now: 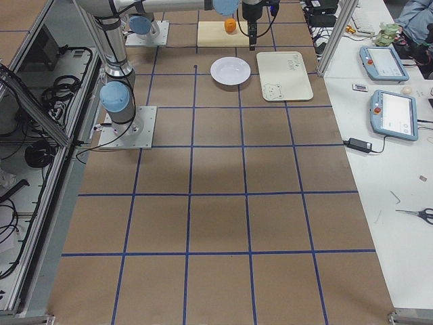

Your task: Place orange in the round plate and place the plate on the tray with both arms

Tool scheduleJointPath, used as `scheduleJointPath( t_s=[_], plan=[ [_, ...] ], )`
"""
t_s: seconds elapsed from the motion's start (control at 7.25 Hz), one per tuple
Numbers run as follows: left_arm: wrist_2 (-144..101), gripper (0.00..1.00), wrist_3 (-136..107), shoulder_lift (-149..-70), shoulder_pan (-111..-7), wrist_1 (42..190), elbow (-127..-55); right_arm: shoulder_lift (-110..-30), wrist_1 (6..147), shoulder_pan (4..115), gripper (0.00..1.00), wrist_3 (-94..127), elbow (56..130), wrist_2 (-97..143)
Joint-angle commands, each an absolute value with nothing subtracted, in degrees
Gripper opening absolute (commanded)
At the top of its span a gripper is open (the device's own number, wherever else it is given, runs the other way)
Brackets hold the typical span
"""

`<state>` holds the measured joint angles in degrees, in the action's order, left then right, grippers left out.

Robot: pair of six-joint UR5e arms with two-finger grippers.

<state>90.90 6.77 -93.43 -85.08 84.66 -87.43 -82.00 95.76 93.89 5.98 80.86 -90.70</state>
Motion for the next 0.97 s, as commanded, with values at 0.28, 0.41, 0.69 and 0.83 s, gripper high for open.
scheduleJointPath(
  t_s=[0.28, 0.41, 0.69, 0.83],
  plan=[
    [91.0, 1.0, 6.8, -93.4, -85.1, 84.8, -87.5, -82.0, 95.7, 93.9, 1.0, 6.0, 80.9, -90.7],
    [90.7, 1.0, 6.8, -94.1, -84.9, 84.3, -87.5, -82.0, 95.7, 94.0, 1.0, 6.0, 80.9, -90.7],
    [91.0, 1.0, 6.9, -94.9, -84.4, 84.5, -87.5, -82.0, 95.8, 94.0, 1.0, 6.0, 80.9, -90.7],
    [90.7, 1.0, 6.9, -95.2, -84.0, 84.2, -88.5, -82.0, 95.8, 94.0, 1.0, 6.0, 80.9, -90.7]
  ],
)
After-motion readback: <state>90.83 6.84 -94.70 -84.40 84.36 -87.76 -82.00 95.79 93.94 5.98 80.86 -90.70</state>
